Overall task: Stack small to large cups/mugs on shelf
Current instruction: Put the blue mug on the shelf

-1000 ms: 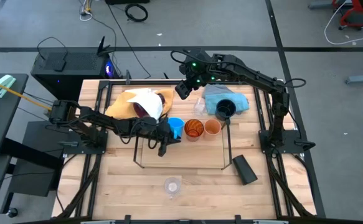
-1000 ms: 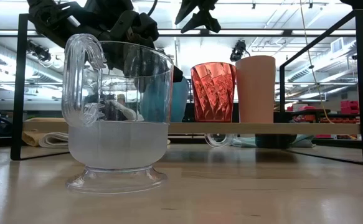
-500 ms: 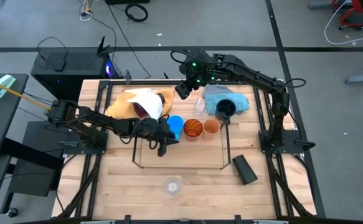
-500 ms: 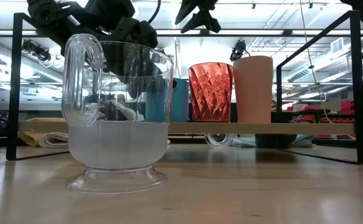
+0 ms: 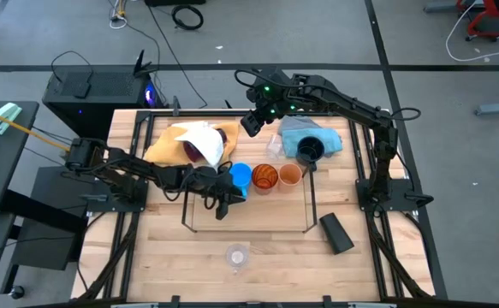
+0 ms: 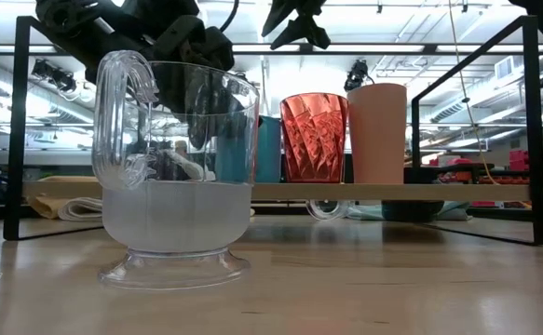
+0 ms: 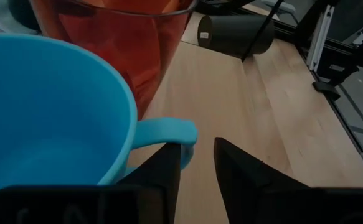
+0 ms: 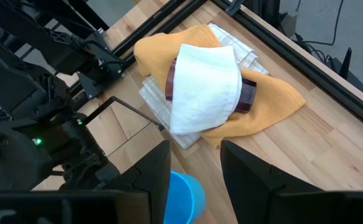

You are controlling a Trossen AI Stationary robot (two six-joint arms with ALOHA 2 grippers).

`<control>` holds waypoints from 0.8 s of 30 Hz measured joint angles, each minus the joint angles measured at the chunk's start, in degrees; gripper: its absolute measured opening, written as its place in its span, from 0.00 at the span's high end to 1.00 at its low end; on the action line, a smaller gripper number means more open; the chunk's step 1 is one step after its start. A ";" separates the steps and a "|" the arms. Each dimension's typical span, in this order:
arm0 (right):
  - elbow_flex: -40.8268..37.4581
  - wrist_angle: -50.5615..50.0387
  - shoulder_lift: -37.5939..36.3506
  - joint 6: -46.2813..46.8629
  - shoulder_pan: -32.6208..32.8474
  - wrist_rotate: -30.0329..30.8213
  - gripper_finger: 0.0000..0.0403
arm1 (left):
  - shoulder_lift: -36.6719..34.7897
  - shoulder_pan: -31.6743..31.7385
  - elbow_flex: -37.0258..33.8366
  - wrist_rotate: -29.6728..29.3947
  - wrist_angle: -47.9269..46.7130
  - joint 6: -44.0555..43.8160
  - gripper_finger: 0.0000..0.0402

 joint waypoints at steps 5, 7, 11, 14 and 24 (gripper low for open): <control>0.00 0.00 0.00 -0.01 0.00 -0.01 0.64 | 0.00 -0.64 0.00 -0.02 0.01 -0.33 0.74; 0.00 0.00 0.00 -0.01 0.00 0.01 0.64 | 0.00 -0.97 0.00 0.01 0.00 -0.43 0.74; 0.00 0.00 0.00 0.01 0.00 0.00 0.64 | 0.02 -1.78 0.00 0.02 0.02 -1.45 0.74; 0.00 0.00 0.00 0.01 0.00 0.00 0.64 | 0.02 -2.17 0.00 0.02 0.00 -1.47 0.75; 0.00 0.00 0.00 0.01 0.00 0.01 0.64 | 0.02 -2.18 0.00 0.30 -0.19 -1.73 0.73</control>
